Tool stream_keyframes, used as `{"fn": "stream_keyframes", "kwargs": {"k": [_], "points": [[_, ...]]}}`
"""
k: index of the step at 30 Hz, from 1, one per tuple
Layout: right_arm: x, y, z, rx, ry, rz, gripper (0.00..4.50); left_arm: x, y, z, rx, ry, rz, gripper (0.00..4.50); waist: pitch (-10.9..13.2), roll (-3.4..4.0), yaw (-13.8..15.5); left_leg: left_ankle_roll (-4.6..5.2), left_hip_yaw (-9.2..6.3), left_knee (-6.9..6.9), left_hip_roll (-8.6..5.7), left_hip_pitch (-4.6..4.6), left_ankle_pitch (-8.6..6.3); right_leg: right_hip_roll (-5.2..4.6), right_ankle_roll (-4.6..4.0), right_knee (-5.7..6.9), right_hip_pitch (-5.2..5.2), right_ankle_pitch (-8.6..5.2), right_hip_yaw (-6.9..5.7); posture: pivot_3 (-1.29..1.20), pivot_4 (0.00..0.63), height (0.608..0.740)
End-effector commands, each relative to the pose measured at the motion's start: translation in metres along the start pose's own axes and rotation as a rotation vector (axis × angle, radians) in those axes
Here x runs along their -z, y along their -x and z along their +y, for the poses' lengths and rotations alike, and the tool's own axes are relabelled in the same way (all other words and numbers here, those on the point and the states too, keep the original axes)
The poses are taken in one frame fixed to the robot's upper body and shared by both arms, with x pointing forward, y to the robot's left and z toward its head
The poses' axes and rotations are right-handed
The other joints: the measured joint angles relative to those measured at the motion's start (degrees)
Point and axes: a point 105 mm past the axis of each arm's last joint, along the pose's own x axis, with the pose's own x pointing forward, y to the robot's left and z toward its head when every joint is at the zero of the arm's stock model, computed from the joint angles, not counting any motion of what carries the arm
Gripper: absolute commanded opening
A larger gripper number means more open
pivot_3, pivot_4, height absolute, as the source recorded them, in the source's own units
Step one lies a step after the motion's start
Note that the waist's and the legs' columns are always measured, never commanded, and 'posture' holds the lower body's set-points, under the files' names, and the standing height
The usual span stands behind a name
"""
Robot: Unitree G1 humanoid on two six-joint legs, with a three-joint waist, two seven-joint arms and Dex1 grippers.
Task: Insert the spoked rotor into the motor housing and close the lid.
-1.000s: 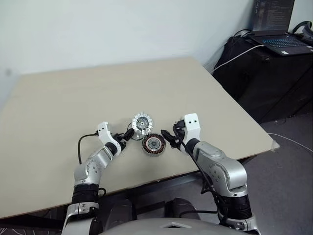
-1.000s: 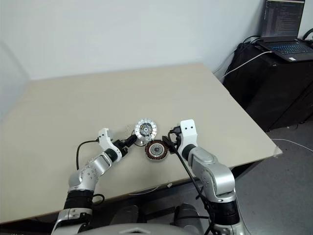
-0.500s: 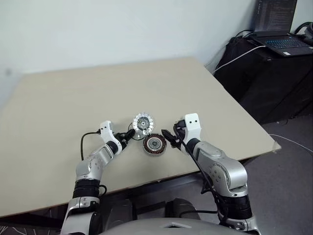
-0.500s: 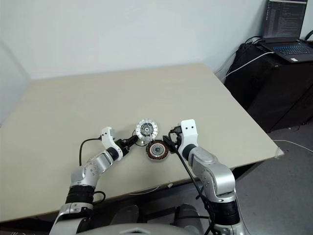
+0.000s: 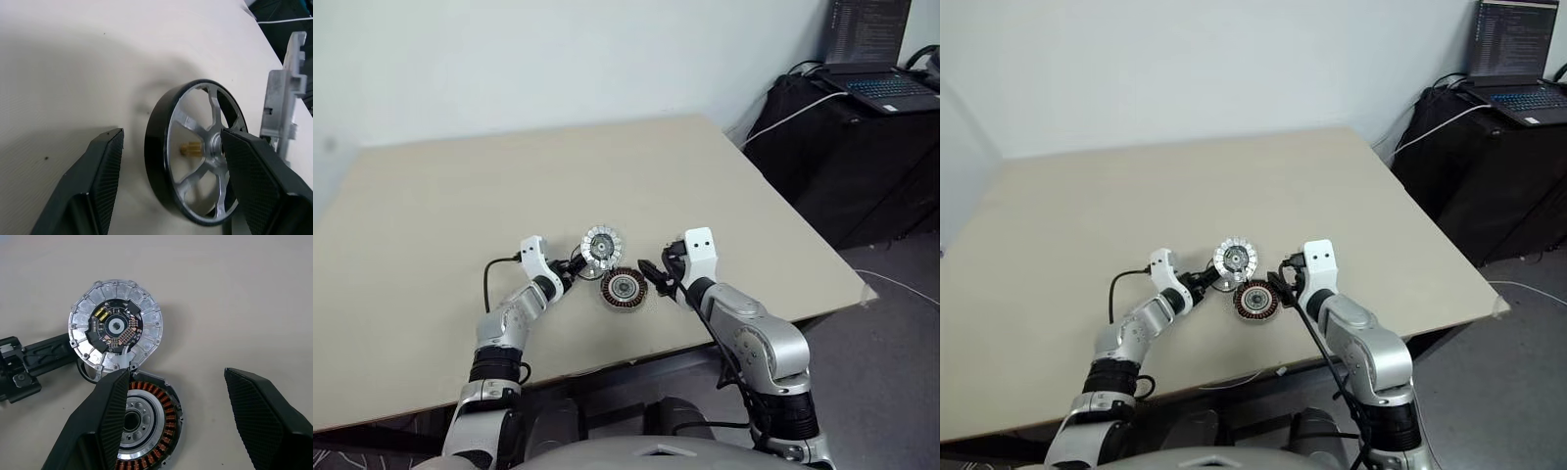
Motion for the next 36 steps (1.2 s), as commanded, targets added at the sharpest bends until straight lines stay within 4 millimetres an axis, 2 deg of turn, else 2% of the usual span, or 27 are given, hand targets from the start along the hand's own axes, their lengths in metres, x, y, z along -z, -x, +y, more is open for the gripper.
{"fn": "stream_keyframes", "kwargs": {"k": [1,4,22,25,29,31,32,36], "points": [[-0.015,0.003,0.003,-0.008,0.007,-0.057,3.31,-0.002,-0.010,-0.017,0.055,-0.010,0.004,3.29,0.00,0.00,0.00,0.08,0.00,0.00,0.00,0.00,0.05,0.00,0.01,-0.01,0.01,0.00,0.00,0.00,0.000,0.740],[-0.015,0.005,0.002,0.000,0.004,-0.060,3.31,-0.002,-0.012,-0.021,0.075,0.010,0.008,3.29,0.00,0.00,0.00,0.10,-0.01,0.00,-0.02,-0.02,0.05,-0.01,0.03,-0.07,0.01,0.02,0.00,0.00,0.000,0.740],[-0.016,0.004,0.002,0.000,-0.003,-0.057,3.31,0.004,-0.004,-0.002,0.033,0.062,0.040,3.29,-0.01,-0.01,-0.19,0.21,-0.02,-0.04,-0.02,-0.03,0.10,0.00,0.03,-0.16,0.03,0.02,0.00,0.00,0.000,0.740],[-0.016,0.004,0.002,-0.002,-0.002,-0.059,3.31,0.005,-0.004,-0.001,0.032,0.062,0.042,2.74,-0.01,-0.01,-0.16,0.21,-0.02,-0.04,-0.02,-0.04,0.10,0.01,0.04,-0.16,0.03,0.02,0.00,0.00,0.000,0.740],[-0.017,0.004,0.002,-0.002,-0.001,-0.059,3.31,0.004,-0.004,-0.002,0.041,0.068,0.038,1.44,-0.05,-0.03,-0.09,0.21,-0.02,-0.03,-0.02,-0.03,0.10,0.00,0.04,-0.17,0.03,0.02,0.00,0.00,0.000,0.740],[-0.016,0.004,0.003,-0.003,-0.002,-0.058,3.31,0.004,-0.004,-0.002,0.040,0.066,0.039,0.94,-0.15,-0.10,-0.08,0.21,-0.05,-0.03,-0.02,0.03,0.10,0.00,0.04,-0.19,0.02,0.02,-0.02,0.00,0.000,0.740],[-0.016,0.004,0.003,-0.003,-0.001,-0.057,3.31,0.005,-0.004,-0.002,0.040,0.064,0.040,0.83,-0.27,-0.11,-0.13,0.06,-0.09,-0.04,0.00,0.11,0.01,0.01,0.04,-0.25,0.02,0.02,-0.06,0.00,0.000,0.740],[-0.016,0.004,0.003,-0.007,-0.001,-0.057,3.31,0.006,-0.004,-0.001,0.039,0.064,0.043,0.83,-0.53,-0.21,-0.23,-0.05,-0.10,-0.03,0.02,0.17,-0.06,0.01,0.07,-0.30,0.07,0.05,-0.09,0.00,0.000,0.740]]}}
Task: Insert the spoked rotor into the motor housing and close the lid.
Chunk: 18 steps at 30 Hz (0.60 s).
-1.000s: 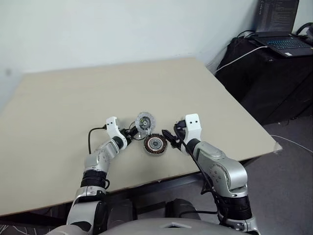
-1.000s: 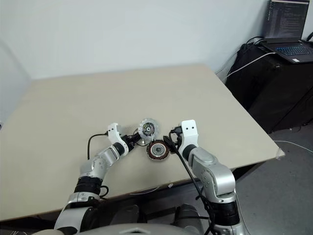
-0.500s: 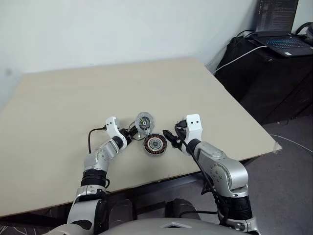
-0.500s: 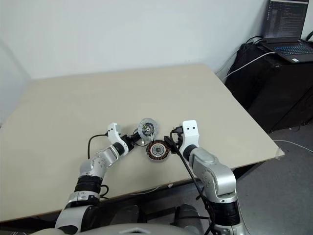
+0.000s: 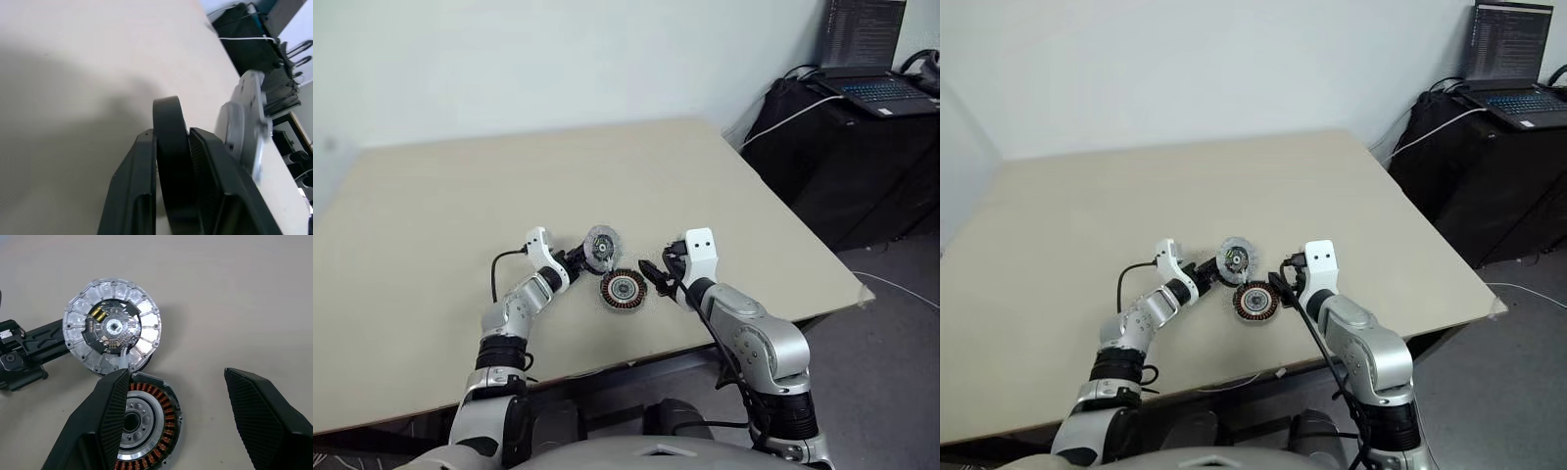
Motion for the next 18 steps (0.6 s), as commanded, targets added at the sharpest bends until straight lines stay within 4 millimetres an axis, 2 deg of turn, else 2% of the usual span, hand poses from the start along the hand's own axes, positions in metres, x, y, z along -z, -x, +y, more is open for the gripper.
{"fn": "stream_keyframes", "kwargs": {"k": [1,5,9,13,18], "points": [[-0.017,0.003,0.006,-0.021,0.015,-0.066,3.31,0.015,0.003,0.013,-0.057,-0.001,0.059,0.83,-0.06,-0.05,0.01,0.00,-0.01,0.00,0.00,0.00,0.00,0.00,0.00,0.00,0.00,0.00,0.00,0.00,0.000,0.740],[-0.017,0.003,0.006,-0.020,0.015,-0.067,3.31,0.012,0.006,0.017,-0.075,0.006,0.034,0.83,-0.11,-0.05,0.01,0.00,-0.02,-0.01,0.00,-0.01,0.00,0.01,0.00,-0.02,0.00,0.00,-0.01,0.00,0.000,0.740],[-0.016,0.004,0.005,-0.016,0.012,-0.066,3.31,0.000,0.015,0.025,-0.108,0.047,-0.054,0.83,-0.14,-0.08,-0.46,0.00,-0.01,-0.03,0.01,-0.02,0.00,0.01,0.00,-0.06,-0.01,0.00,0.00,0.00,0.000,0.740],[-0.015,0.004,0.005,-0.016,0.009,-0.064,3.31,-0.020,0.031,0.031,-0.108,0.124,-0.216,0.83,-0.13,-0.10,-1.25,0.00,0.01,-0.08,0.06,-0.07,0.00,0.07,-0.01,-0.06,-0.01,0.00,0.02,0.00,0.000,0.740],[-0.013,0.004,0.006,-0.025,0.008,-0.056,3.31,-0.044,0.061,0.037,-0.118,0.233,-0.433,0.83,-0.10,-0.15,-1.45,0.02,0.02,-0.13,0.10,-0.15,0.02,0.14,-0.06,-0.02,-0.03,-0.02,0.06,0.00,0.000,0.740]]}}
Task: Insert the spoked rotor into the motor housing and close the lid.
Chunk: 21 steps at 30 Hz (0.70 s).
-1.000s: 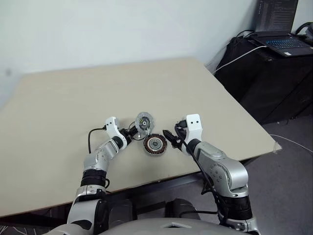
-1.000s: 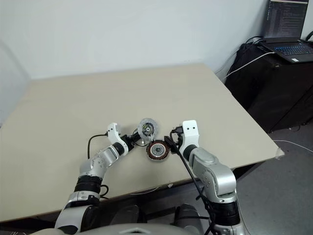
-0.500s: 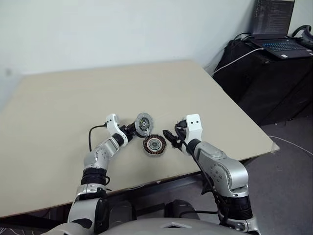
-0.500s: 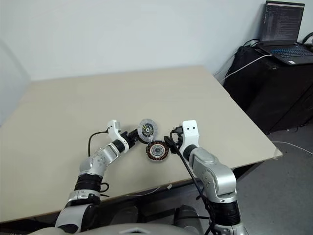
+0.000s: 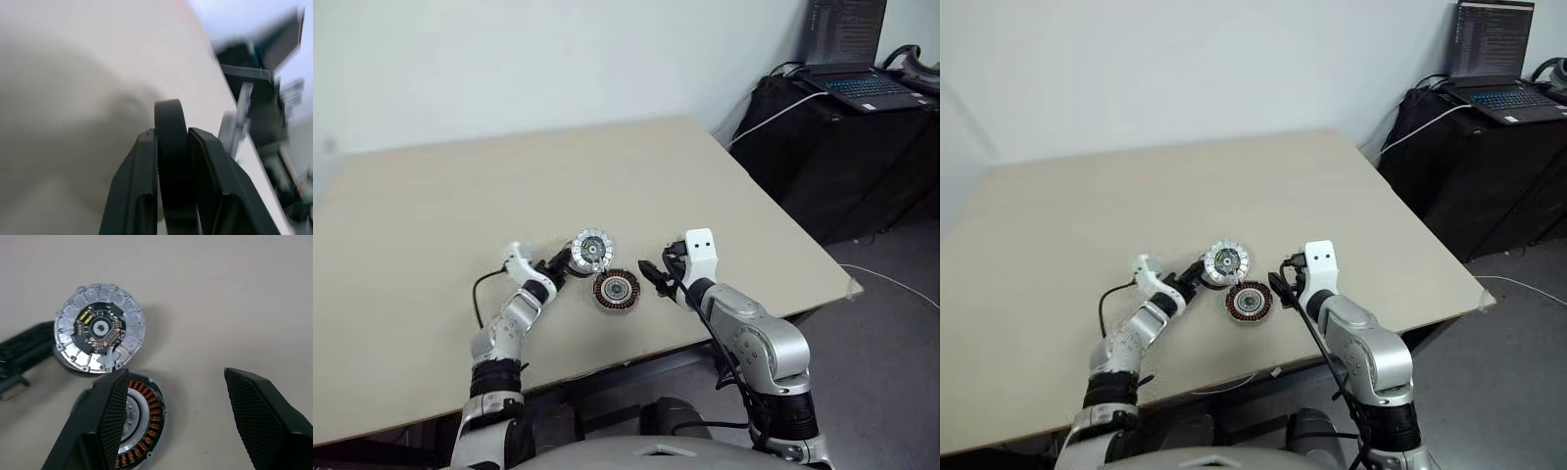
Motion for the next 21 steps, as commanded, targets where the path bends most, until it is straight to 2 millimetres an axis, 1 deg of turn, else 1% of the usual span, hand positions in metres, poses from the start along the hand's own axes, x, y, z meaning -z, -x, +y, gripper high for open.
{"fn": "stream_keyframes", "kwargs": {"k": [1,4,7,10,13,14,16,18,20,21], "points": [[-0.014,0.003,0.007,-0.028,0.011,-0.057,3.31,-0.040,0.018,-0.001,0.005,0.053,-0.206,0.83,0.02,-0.02,0.13,0.00,0.00,0.00,0.00,0.00,0.00,0.00,0.00,0.00,0.00,0.00,0.00,0.00,0.000,0.740],[-0.014,0.003,0.009,-0.035,0.012,-0.053,3.31,-0.053,0.036,0.002,-0.004,0.093,-0.299,0.83,0.05,-0.03,0.50,-0.01,-0.01,0.00,-0.05,-0.05,-0.01,-0.07,0.01,-0.08,-0.05,0.00,0.00,0.00,0.000,0.740],[-0.013,0.003,0.010,-0.042,0.011,-0.049,3.31,-0.068,0.059,0.000,0.019,0.098,-0.402,0.83,0.08,-0.05,0.83,0.01,-0.05,0.02,-0.08,-0.03,-0.09,-0.09,0.07,-0.27,-0.07,0.04,-0.05,0.00,0.000,0.740],[-0.011,0.002,0.011,-0.049,0.010,-0.042,3.31,-0.083,0.082,-0.014,0.108,0.103,-0.515,0.83,0.15,-0.11,1.08,0.06,-0.04,0.02,-0.12,-0.06,-0.14,-0.15,0.07,-0.32,-0.07,0.04,-0.04,0.00,0.000,0.740],[-0.010,0.001,0.012,-0.060,0.013,-0.032,3.31,-0.086,0.093,-0.034,0.228,0.117,-0.549,0.83,0.19,-0.10,1.31,0.06,-0.04,0.02,-0.12,-0.06,-0.15,-0.15,0.07,-0.35,-0.07,0.04,-0.07,0.00,0.000,0.740],[-0.009,0.000,0.013,-0.065,0.016,-0.029,3.31,-0.083,0.094,-0.043,0.274,0.125,-0.528,0.83,0.20,-0.09,1.32,0.06,-0.04,0.02,-0.12,-0.06,-0.15,-0.15,0.07,-0.34,-0.07,0.04,-0.07,0.00,0.000,0.740],[-0.008,0.000,0.015,-0.073,0.027,-0.024,3.31,-0.068,0.091,-0.064,0.367,0.144,-0.443,0.83,0.21,-0.07,1.41,0.06,-0.05,0.03,-0.12,-0.05,-0.15,-0.15,0.07,-0.34,-0.05,0.04,-0.09,0.00,0.000,0.740],[-0.010,-0.001,0.015,-0.072,0.032,-0.032,3.31,-0.045,0.086,-0.082,0.443,0.168,-0.315,0.83,0.24,-0.04,1.54,0.06,-0.05,0.04,-0.12,-0.04,-0.15,-0.16,0.07,-0.34,-0.02,0.04,-0.10,0.00,0.000,0.740],[-0.014,0.000,0.012,-0.051,0.030,-0.060,3.31,-0.022,0.079,-0.093,0.474,0.188,-0.199,0.83,0.25,-0.03,1.57,0.06,-0.05,0.05,-0.13,-0.04,-0.15,-0.15,0.08,-0.34,-0.01,0.04,-0.09,0.00,0.000,0.740],[-0.016,0.001,0.011,-0.042,0.029,-0.072,3.31,-0.015,0.077,-0.096,0.477,0.190,-0.164,0.83,0.26,-0.01,1.51,0.06,-0.05,0.06,-0.13,-0.04,-0.15,-0.14,0.08,-0.33,-0.02,0.04,-0.09,0.00,0.000,0.740]]}}
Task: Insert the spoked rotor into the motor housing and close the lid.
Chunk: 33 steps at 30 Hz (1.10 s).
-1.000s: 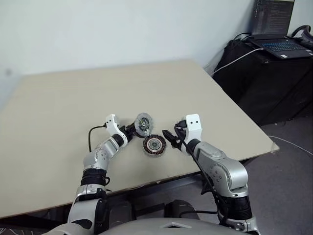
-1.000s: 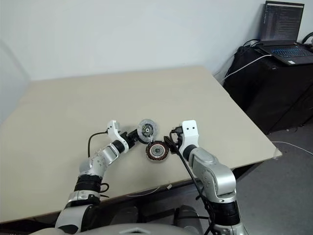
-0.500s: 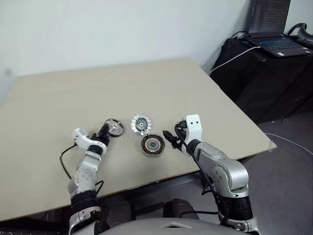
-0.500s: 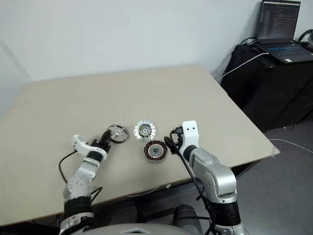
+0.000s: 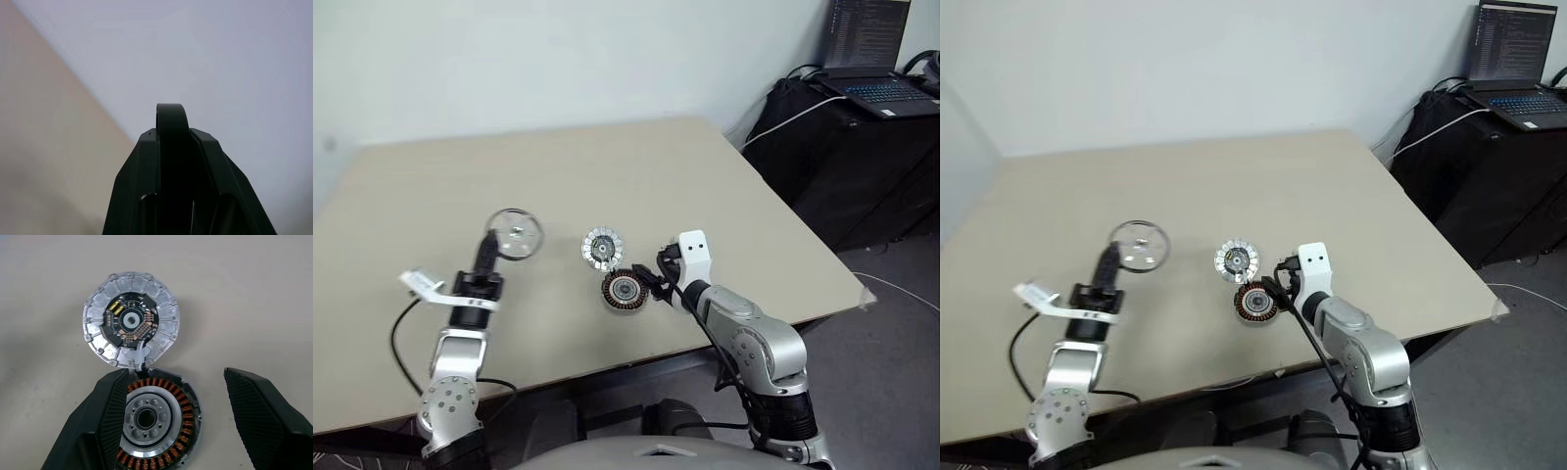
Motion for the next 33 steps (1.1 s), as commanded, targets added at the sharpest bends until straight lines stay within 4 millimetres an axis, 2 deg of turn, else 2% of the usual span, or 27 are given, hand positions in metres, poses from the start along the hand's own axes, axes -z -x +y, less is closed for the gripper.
{"fn": "stream_keyframes", "kwargs": {"k": [1,4,8,14,29,33], "points": [[-0.022,0.004,-0.003,0.027,0.012,-0.104,3.31,0.038,-0.009,-0.024,0.090,0.087,0.130,0.83,0.03,0.02,-0.07,0.00,0.00,0.00,0.01,0.00,0.00,0.03,0.00,0.00,-0.01,0.00,0.00,0.00,0.000,0.740],[-0.027,0.007,-0.012,0.071,0.006,-0.135,3.31,0.057,-0.013,-0.024,0.076,0.111,0.207,0.83,0.09,0.13,-0.31,-0.01,0.00,-0.02,0.05,-0.01,0.00,0.08,0.00,0.00,-0.03,0.00,0.01,0.00,0.000,0.740],[-0.025,0.014,-0.030,0.155,0.011,-0.139,3.31,0.087,-0.017,-0.013,0.005,0.134,0.314,0.83,0.12,0.20,-0.28,-0.01,0.00,-0.02,0.04,-0.01,0.00,0.09,0.00,0.01,-0.03,0.00,0.01,0.00,0.000,0.740],[-0.014,0.029,-0.045,0.207,0.165,-0.115,3.31,0.117,-0.016,0.003,-0.079,0.155,0.417,0.83,0.14,0.23,-0.07,0.00,0.01,-0.02,-0.01,-0.03,0.00,0.04,0.00,-0.01,-0.03,0.00,0.03,0.00,0.000,0.740],[0.016,0.051,0.007,-0.138,0.423,-0.070,3.31,0.148,-0.025,0.008,-0.097,0.210,0.493,0.83,0.19,0.21,0.09,-0.01,-0.03,-0.01,0.00,0.00,-0.01,0.02,-0.01,-0.01,-0.03,-0.02,-0.01,0.00,0.000,0.740],[0.020,0.053,0.011,-0.175,0.435,-0.065,3.31,0.155,-0.028,0.006,-0.084,0.224,0.513,0.83,0.20,0.17,0.17,-0.01,-0.05,0.01,0.00,0.03,-0.01,0.02,-0.01,-0.01,0.01,-0.02,-0.03,0.00,0.000,0.740]]}}
